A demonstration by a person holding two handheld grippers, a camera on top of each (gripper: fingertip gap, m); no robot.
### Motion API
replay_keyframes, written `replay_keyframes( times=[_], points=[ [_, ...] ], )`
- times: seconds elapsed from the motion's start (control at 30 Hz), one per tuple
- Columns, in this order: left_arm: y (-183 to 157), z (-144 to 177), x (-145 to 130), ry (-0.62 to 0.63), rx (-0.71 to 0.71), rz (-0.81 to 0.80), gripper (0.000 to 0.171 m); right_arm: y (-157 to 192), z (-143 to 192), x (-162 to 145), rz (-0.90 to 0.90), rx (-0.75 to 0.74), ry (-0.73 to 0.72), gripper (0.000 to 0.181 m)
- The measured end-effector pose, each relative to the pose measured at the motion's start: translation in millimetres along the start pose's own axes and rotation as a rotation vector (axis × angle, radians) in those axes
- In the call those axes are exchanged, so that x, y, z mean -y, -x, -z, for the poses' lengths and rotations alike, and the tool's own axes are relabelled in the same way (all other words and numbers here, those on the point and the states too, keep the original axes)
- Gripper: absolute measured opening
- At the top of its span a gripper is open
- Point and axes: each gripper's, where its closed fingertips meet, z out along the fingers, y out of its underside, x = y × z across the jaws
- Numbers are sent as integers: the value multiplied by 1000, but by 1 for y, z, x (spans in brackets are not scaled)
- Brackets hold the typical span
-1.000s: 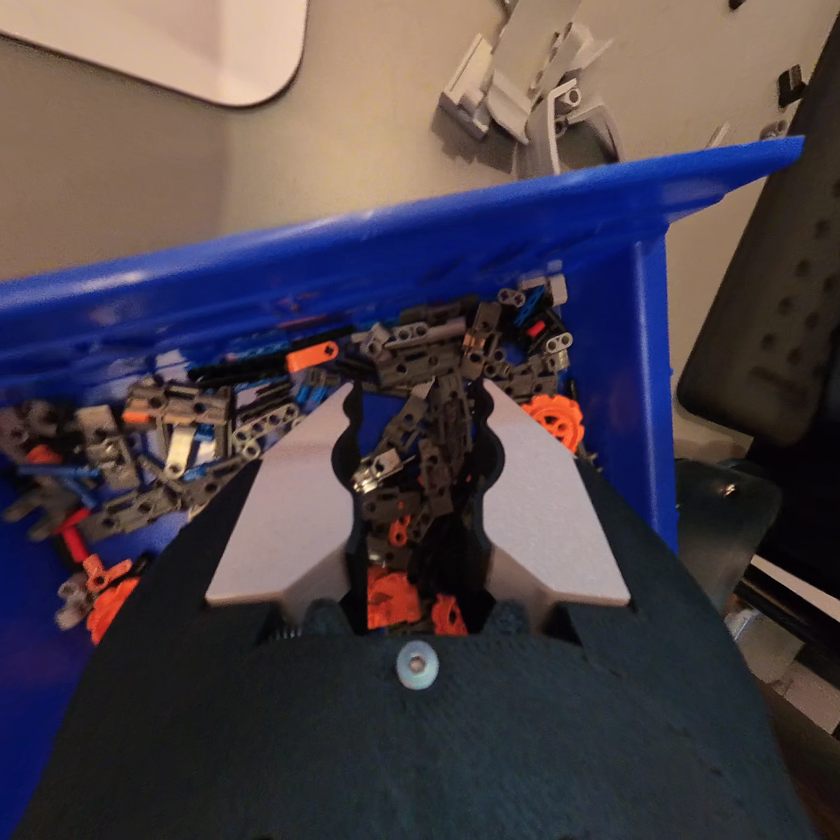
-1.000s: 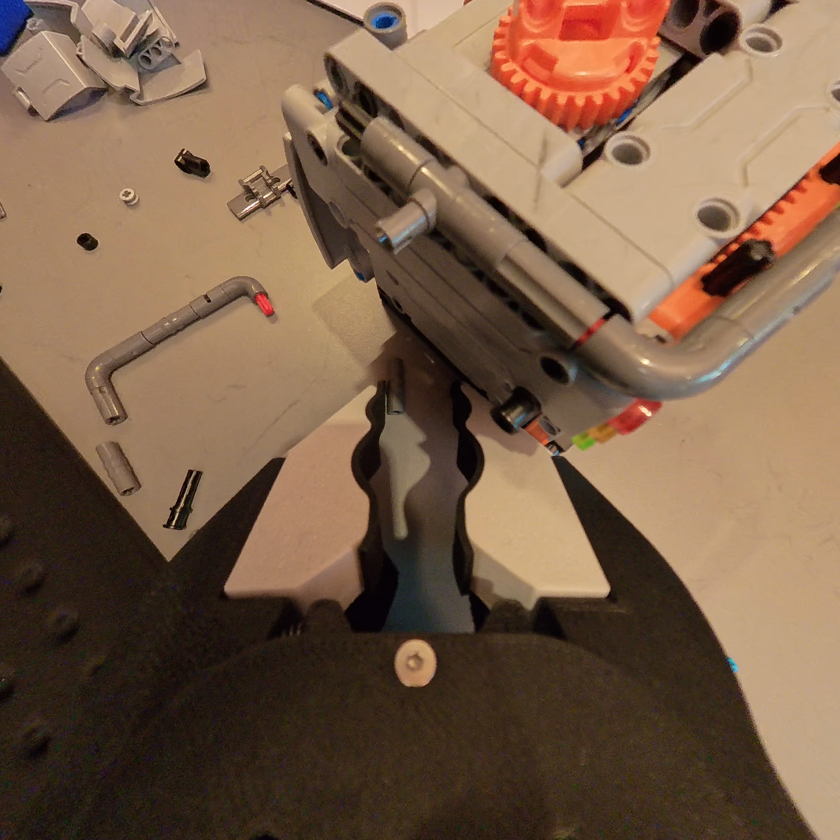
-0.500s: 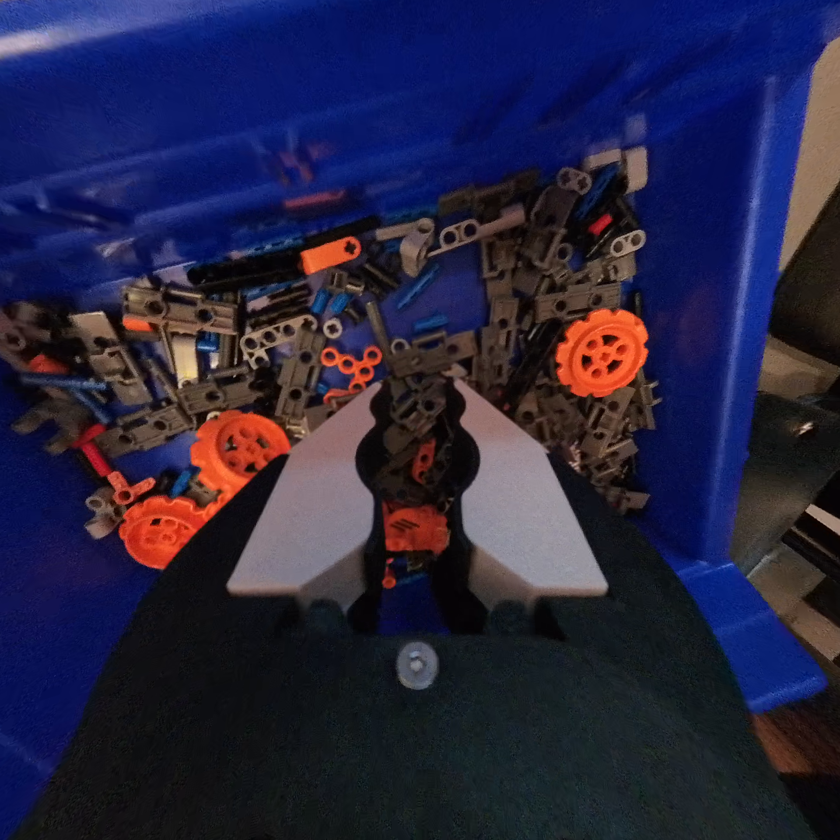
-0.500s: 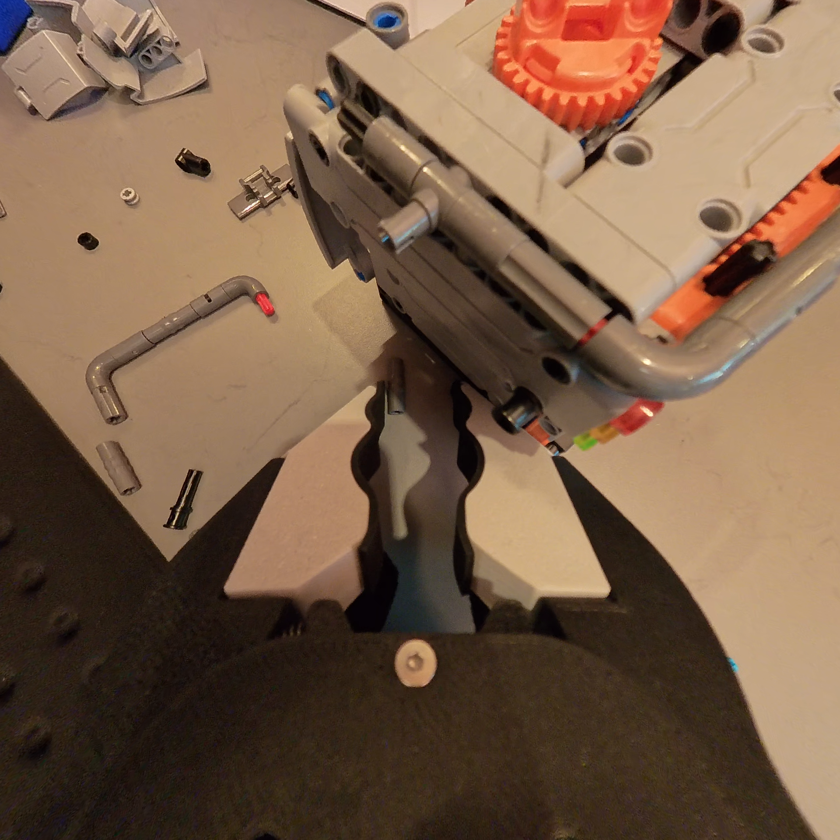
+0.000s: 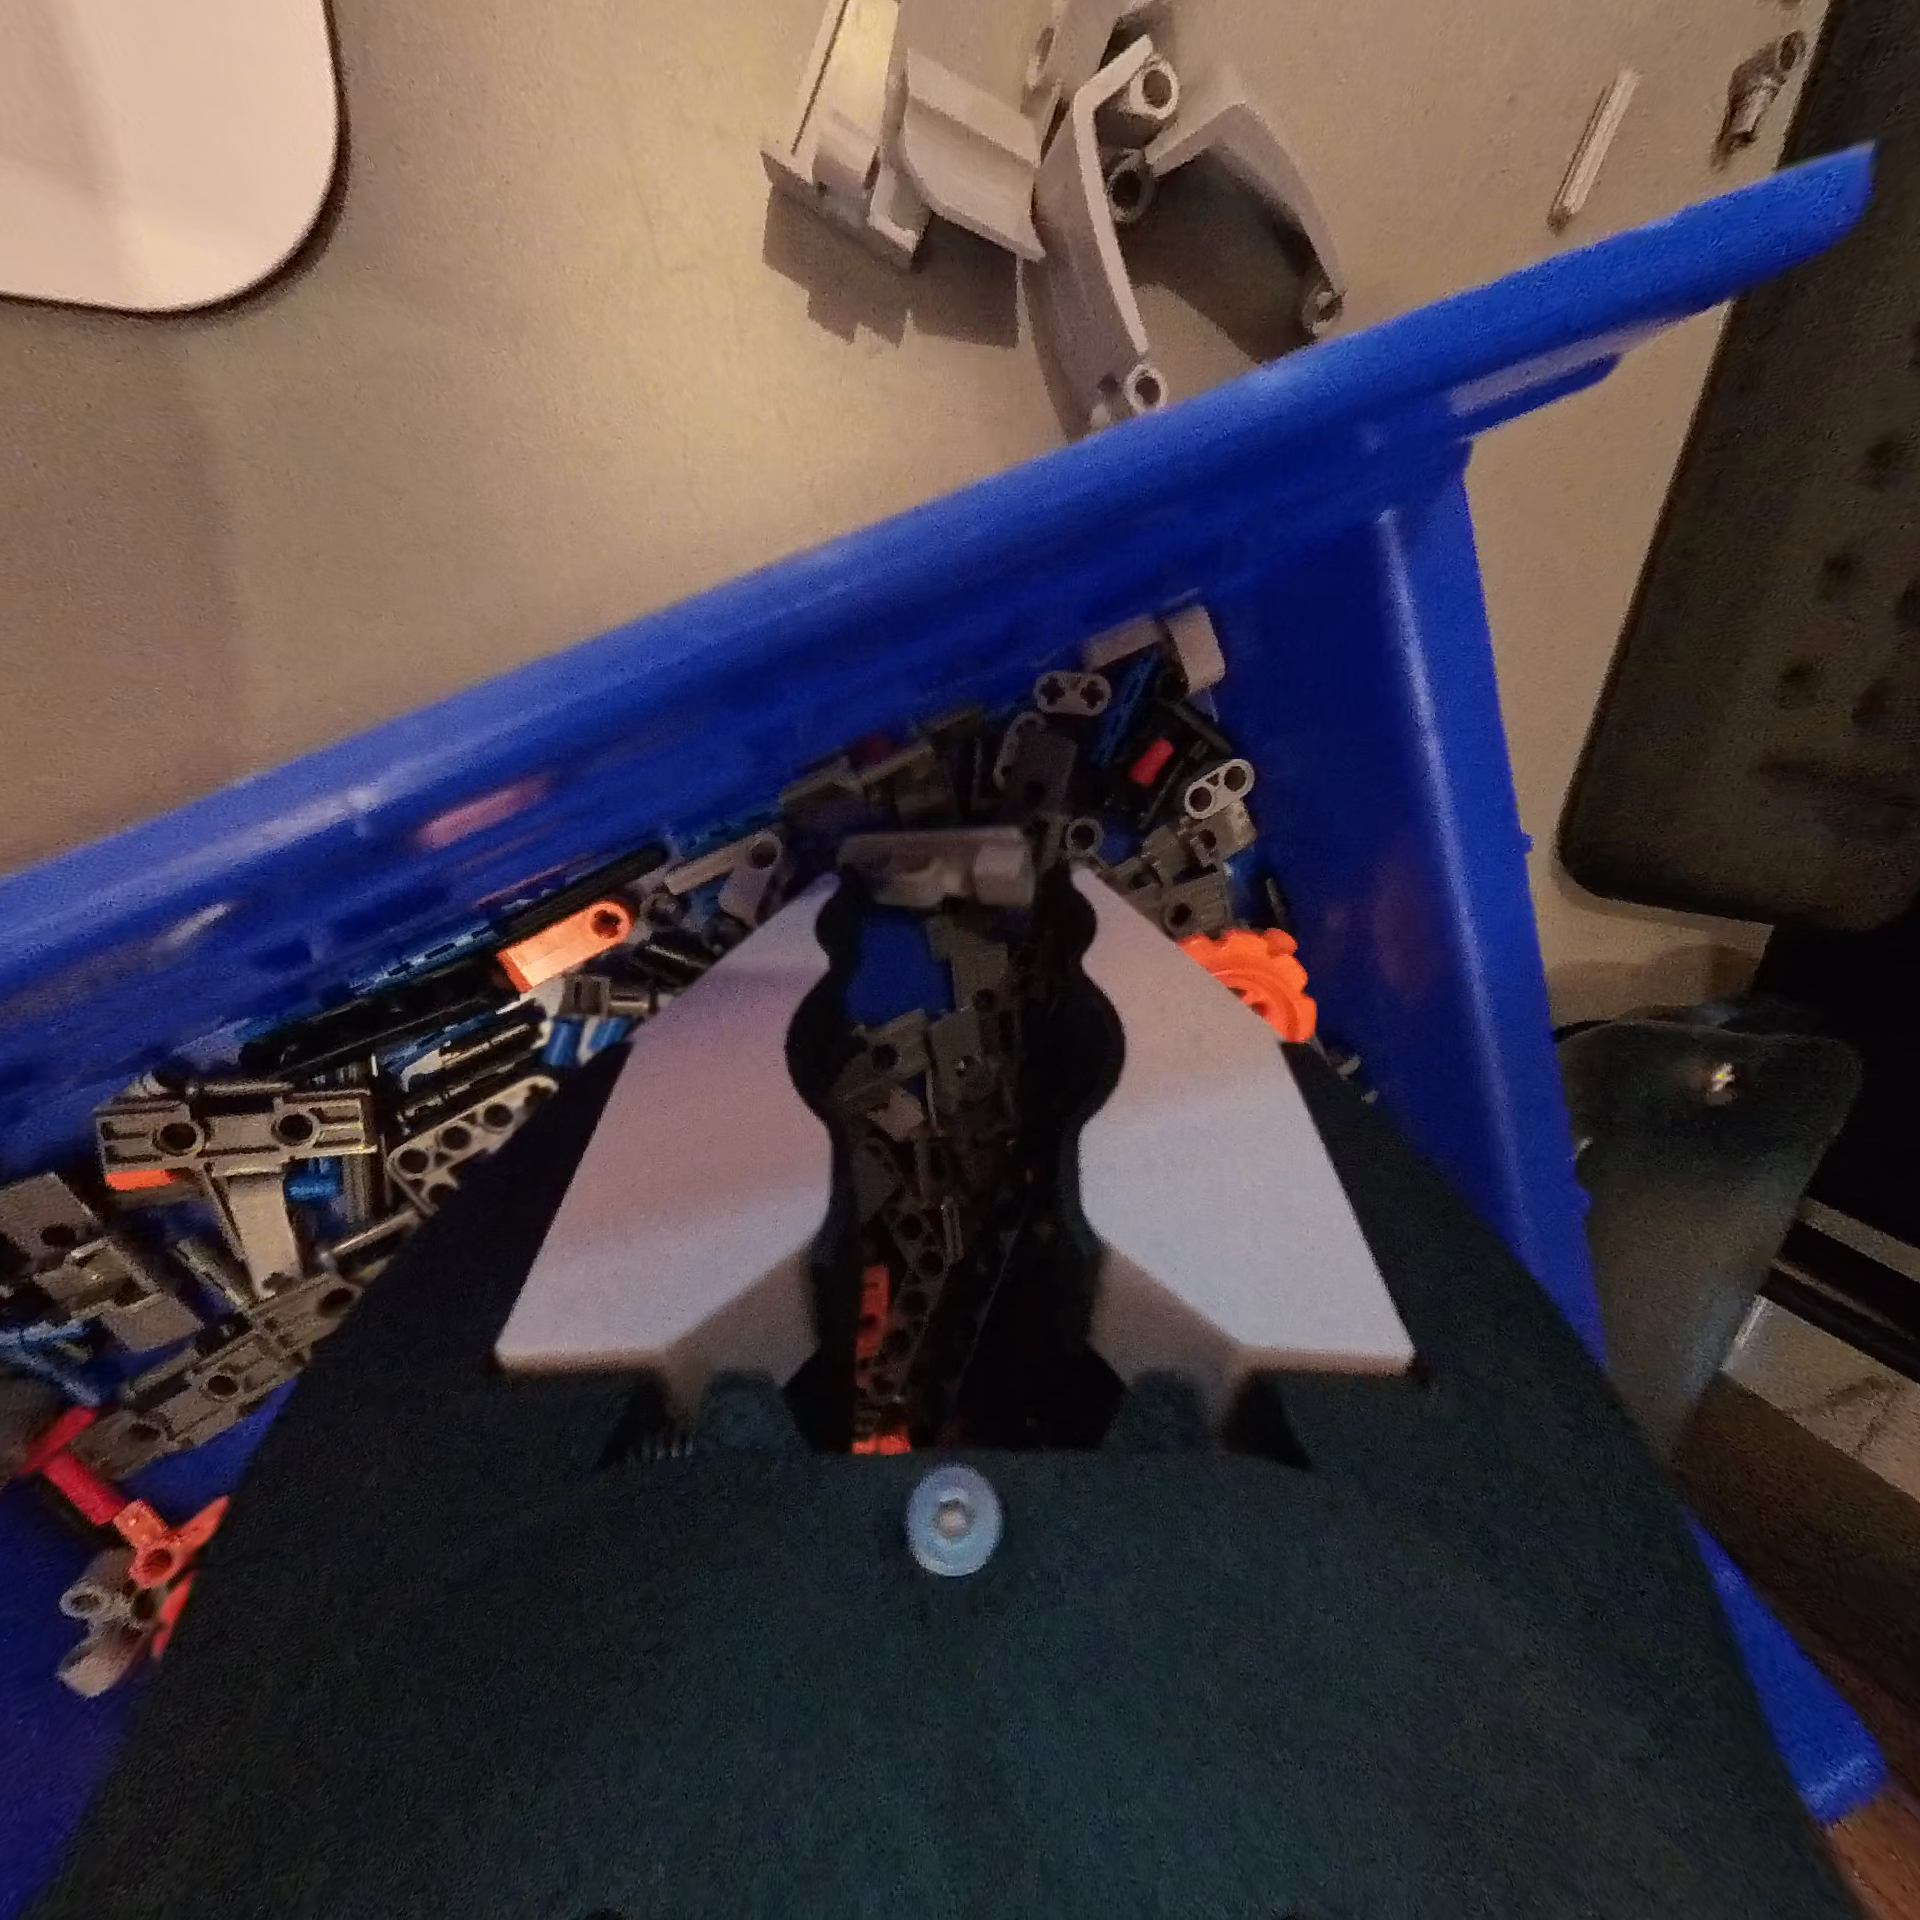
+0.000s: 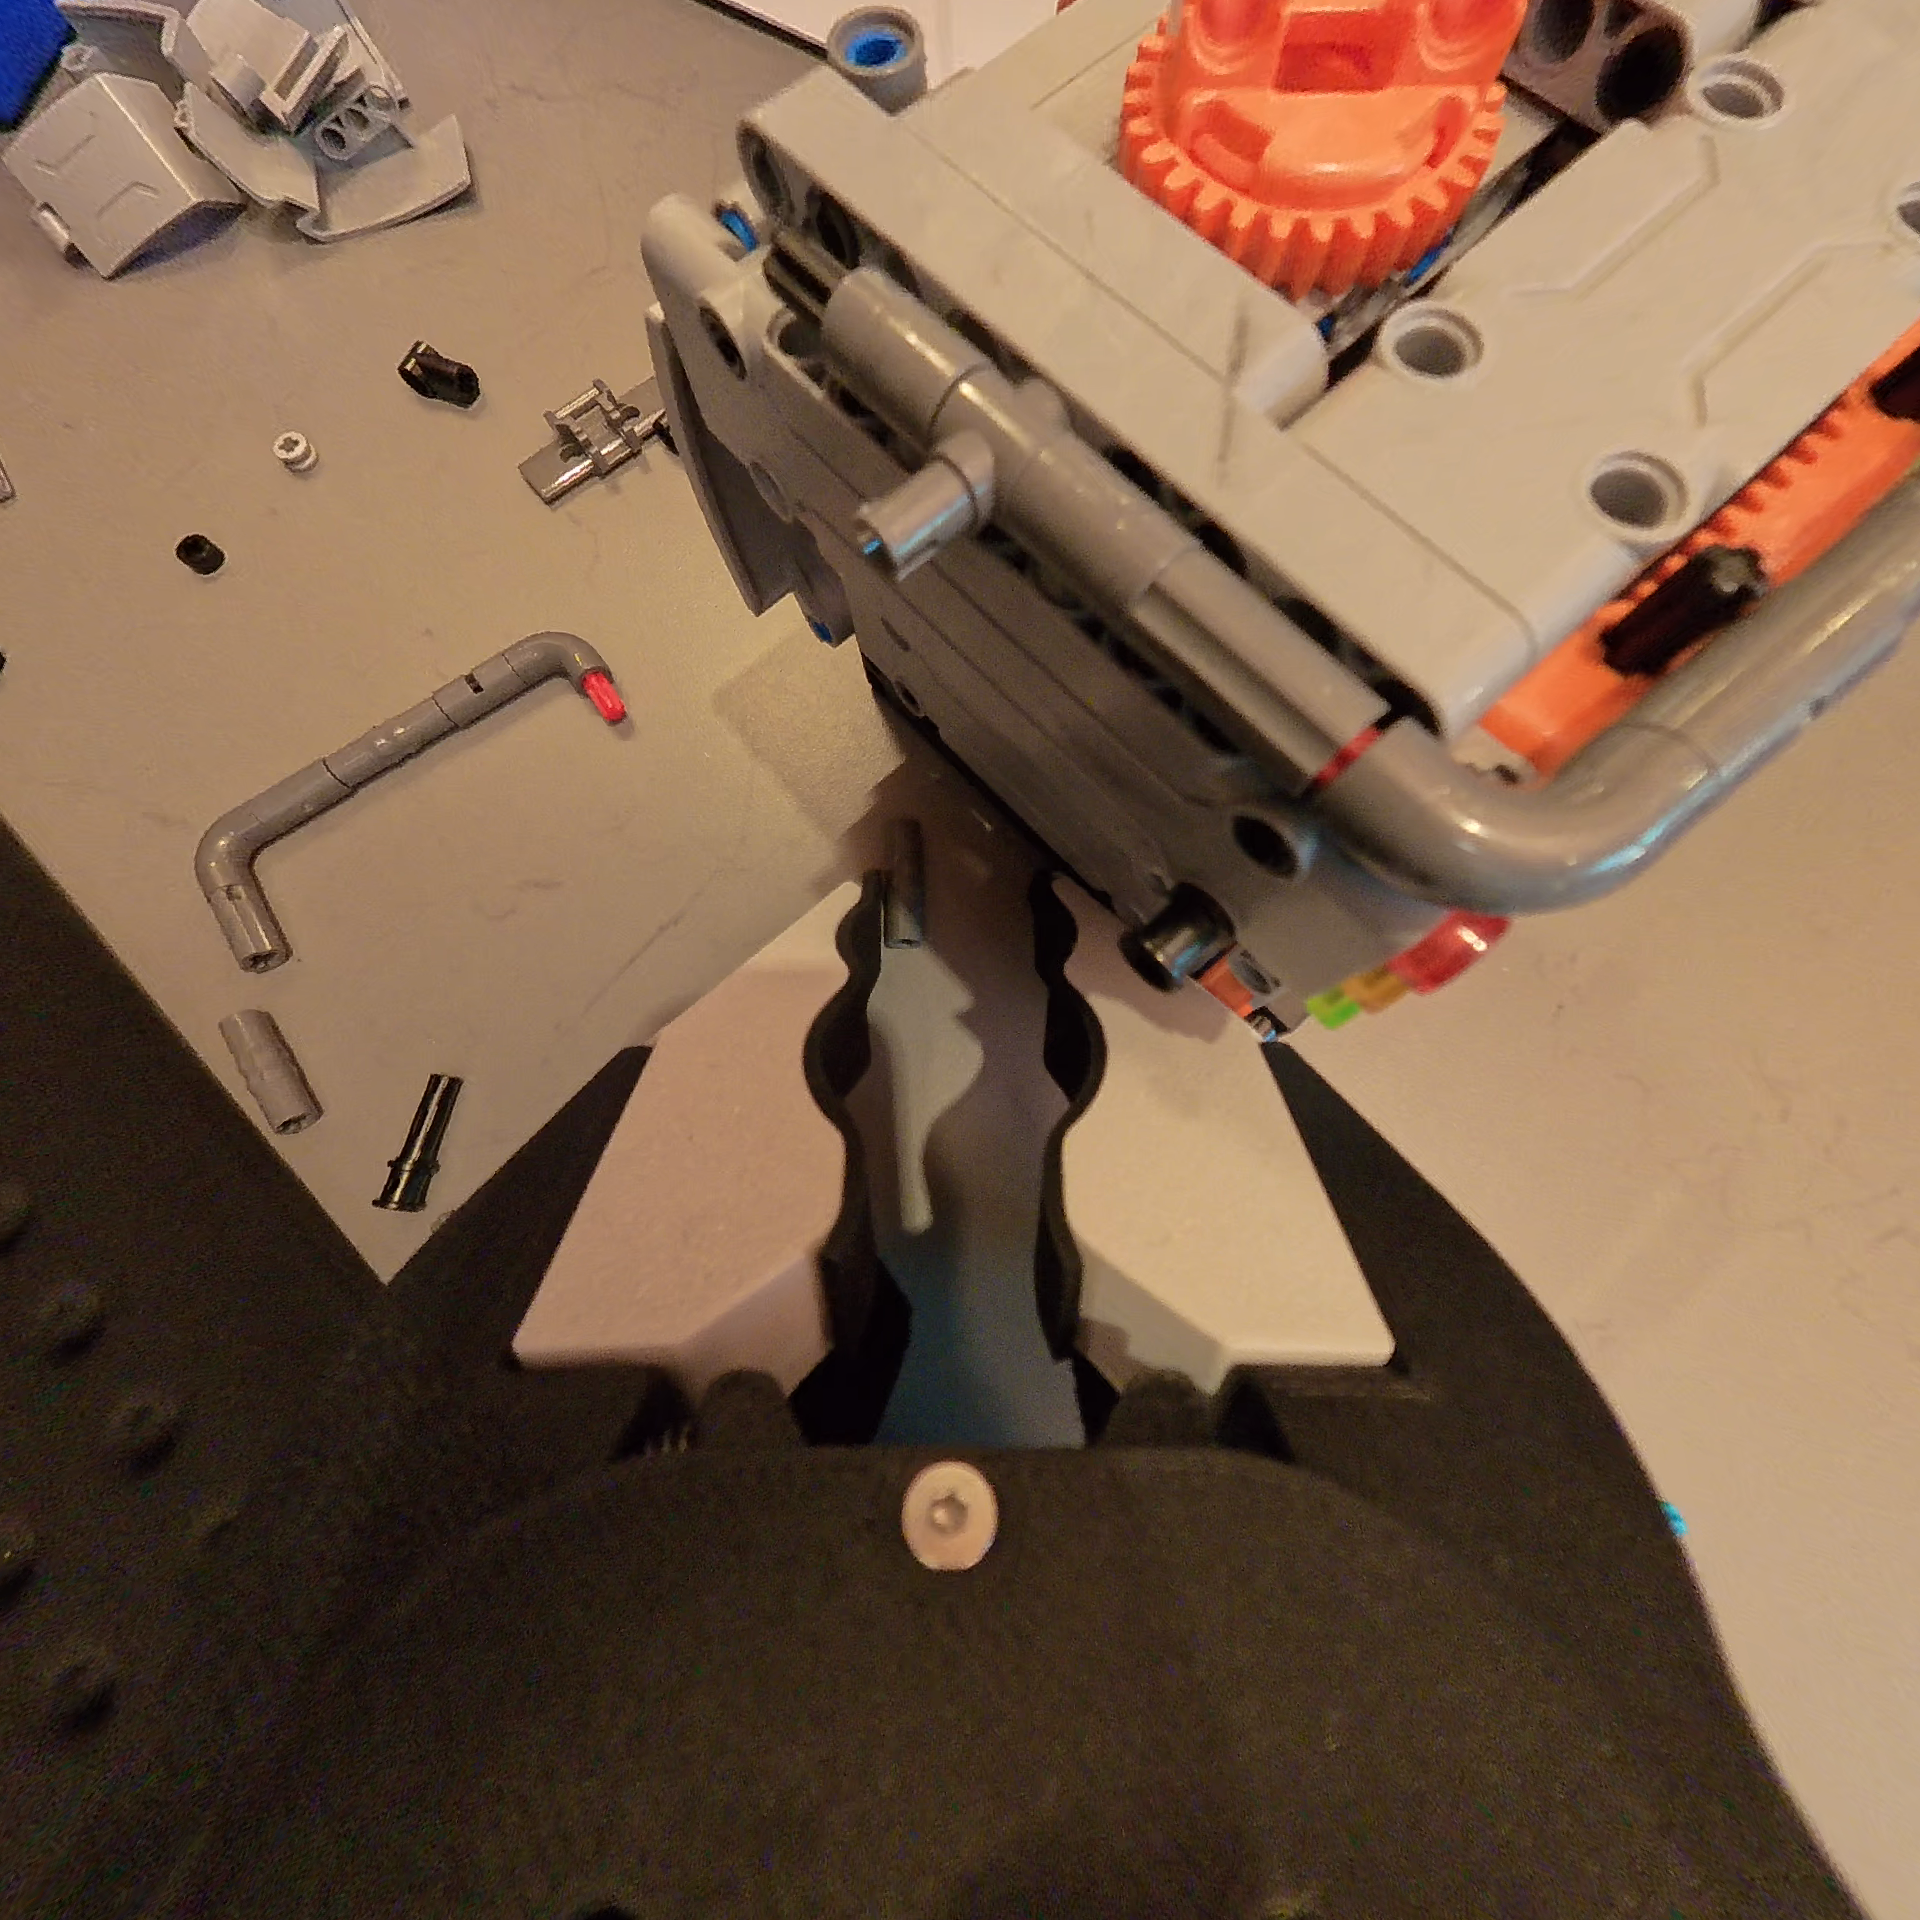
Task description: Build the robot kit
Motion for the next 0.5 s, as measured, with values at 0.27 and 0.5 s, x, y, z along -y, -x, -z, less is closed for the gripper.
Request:
replay_keyframes(
  times=[0.27, 0.5],
  points=[
    [12, 15, -14, 10, 25, 67, 9, 0, 0, 0, -1, 0, 0, 27],
    [32, 29, -33, 40, 112, 112, 14, 0, 0, 0, 0, 1, 0, 27]
  ],
)
